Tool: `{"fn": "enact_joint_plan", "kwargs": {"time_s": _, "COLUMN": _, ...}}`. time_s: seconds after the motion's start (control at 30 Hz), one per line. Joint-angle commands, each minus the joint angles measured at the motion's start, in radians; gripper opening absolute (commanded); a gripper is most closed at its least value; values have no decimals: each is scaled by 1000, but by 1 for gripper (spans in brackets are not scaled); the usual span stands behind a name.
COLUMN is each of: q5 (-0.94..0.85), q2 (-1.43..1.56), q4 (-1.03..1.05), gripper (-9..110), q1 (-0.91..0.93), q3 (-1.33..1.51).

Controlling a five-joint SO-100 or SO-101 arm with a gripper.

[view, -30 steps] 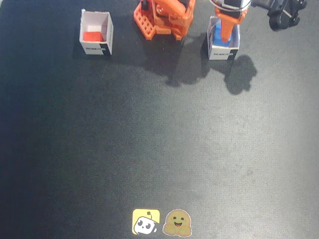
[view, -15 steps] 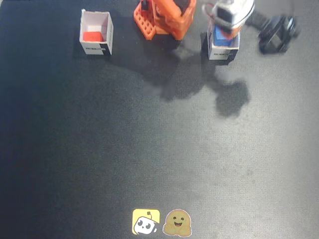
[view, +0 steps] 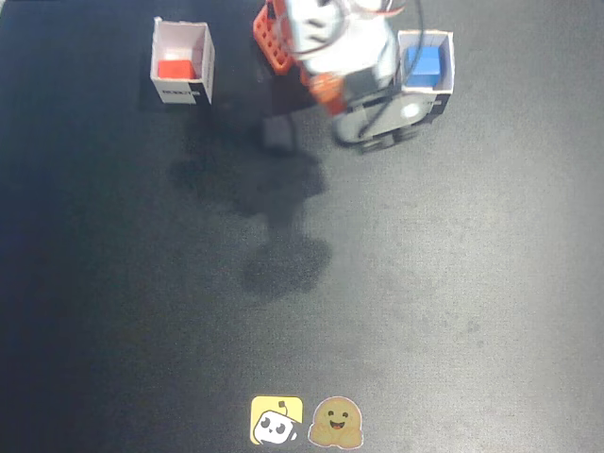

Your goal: Put the red cube in the right box and the blue cube in the left box.

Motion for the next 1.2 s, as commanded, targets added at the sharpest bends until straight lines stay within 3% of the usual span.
{"fn": "enact_joint_plan", "kwargs": {"time_s": 0.0, "q5": -94, "q2": 21, "q4": -95, "gripper": 0, "q1": 152, "q3": 26}}
{"fn": "enact_joint_plan", "kwargs": {"time_s": 0.23, "q5": -117, "q2": 100, "q4": -264, "gripper": 0, "q1": 221, "q3": 199}}
{"fn": "enact_joint_plan", "kwargs": {"time_s": 0.47, "q5": -110, "q2": 439, "q4": -225, "gripper": 0, "q1": 198, "q3": 397}}
{"fn": "enact_joint_plan", "kwargs": {"time_s": 1.17, "q5": -20, "q2": 440, "q4": -239, "gripper": 0, "q1": 155, "q3": 488}}
